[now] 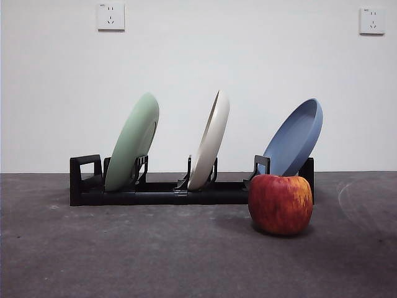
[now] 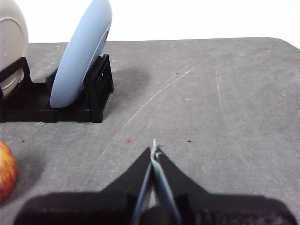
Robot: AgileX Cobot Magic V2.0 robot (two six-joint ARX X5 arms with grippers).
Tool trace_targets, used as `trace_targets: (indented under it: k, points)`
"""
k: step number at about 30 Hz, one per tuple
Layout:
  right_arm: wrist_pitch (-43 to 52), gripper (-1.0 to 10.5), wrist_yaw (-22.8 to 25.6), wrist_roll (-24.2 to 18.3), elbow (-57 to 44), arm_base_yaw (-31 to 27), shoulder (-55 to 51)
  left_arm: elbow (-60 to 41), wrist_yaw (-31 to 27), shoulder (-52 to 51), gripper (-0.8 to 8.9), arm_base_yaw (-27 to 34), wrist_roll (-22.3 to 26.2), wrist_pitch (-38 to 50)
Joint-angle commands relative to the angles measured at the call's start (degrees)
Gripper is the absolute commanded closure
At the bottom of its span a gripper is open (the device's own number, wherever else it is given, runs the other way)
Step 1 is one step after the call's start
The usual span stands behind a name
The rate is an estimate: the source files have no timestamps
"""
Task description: Take the green plate from the plate rack,put the plate on the table,take the apple from the table,put the apple in the plate
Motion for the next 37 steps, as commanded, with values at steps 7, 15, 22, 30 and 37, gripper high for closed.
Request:
trace_targets:
  k: [7,15,22,30,37]
  points:
    - [0.2,9.5,-0.4,5.7,-0.4,0.0,0.0,-0.3,0.9,0.0,8.14,0.2,0.0,0.9]
    - [0.3,9.5,-0.9,29.4,-0.4,0.0,0.0,-0.3,9.7,0.0,8.14,0.2,-12.0,2.2]
    - [0.6,9.6,-4.2,32.7,3.3,0.0,0.2,4.2,21.6,1.0,8.18,0.2,-14.8,1.7]
    - [0.5,9.6,-13.1,30.7,18.3,0.0,7.5,21.0,28.9,9.6,8.19,0.2,-14.8,-4.4]
    - [-0.4,9.6,-27.0,28.2,34.8,0.0,21.3,38.8,37.9,22.3,8.18,0.2,-14.0,-11.5]
